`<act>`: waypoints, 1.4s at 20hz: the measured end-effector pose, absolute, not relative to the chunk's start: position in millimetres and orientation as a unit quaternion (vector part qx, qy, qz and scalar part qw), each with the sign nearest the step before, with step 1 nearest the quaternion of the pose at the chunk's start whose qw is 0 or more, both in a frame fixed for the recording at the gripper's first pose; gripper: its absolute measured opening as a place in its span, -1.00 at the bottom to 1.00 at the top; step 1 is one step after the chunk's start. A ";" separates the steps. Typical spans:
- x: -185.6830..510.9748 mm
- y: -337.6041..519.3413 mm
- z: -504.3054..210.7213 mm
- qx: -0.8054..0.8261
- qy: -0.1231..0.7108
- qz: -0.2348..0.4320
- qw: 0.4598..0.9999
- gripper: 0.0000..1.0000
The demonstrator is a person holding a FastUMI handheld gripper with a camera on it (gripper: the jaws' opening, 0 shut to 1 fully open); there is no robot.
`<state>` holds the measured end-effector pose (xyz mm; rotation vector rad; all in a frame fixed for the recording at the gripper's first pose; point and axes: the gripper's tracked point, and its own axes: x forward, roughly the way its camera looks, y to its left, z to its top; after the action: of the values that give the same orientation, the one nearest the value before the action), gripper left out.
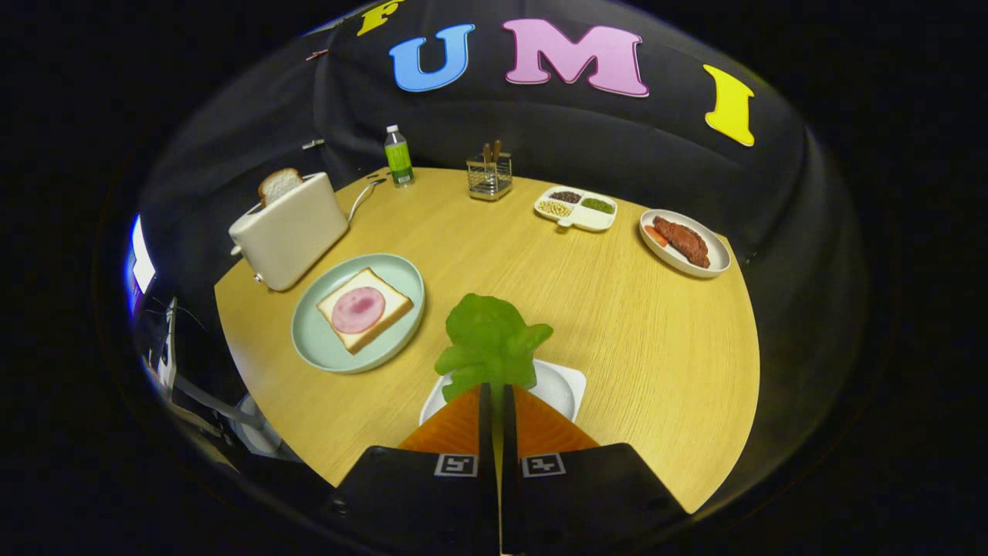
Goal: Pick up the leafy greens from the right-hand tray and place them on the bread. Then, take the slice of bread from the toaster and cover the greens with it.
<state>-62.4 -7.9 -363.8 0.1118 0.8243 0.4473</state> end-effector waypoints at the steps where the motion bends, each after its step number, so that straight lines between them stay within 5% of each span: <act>1: -61.1 -1.0 -349.3 0.058 0.386 0.221 0.894 -0.88; 10: -46.1 115.4 -265.5 0.065 0.340 0.302 0.888 -0.88; 21: -8.3 195.4 -324.9 0.036 0.389 0.270 0.880 -0.85; 23: -4.6 196.6 -339.4 0.035 0.404 0.254 0.878 -0.67; 28: 3.6 202.4 -329.1 0.051 0.388 0.235 0.890 1.00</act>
<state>3.6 202.4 -329.1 0.1068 0.8057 0.4891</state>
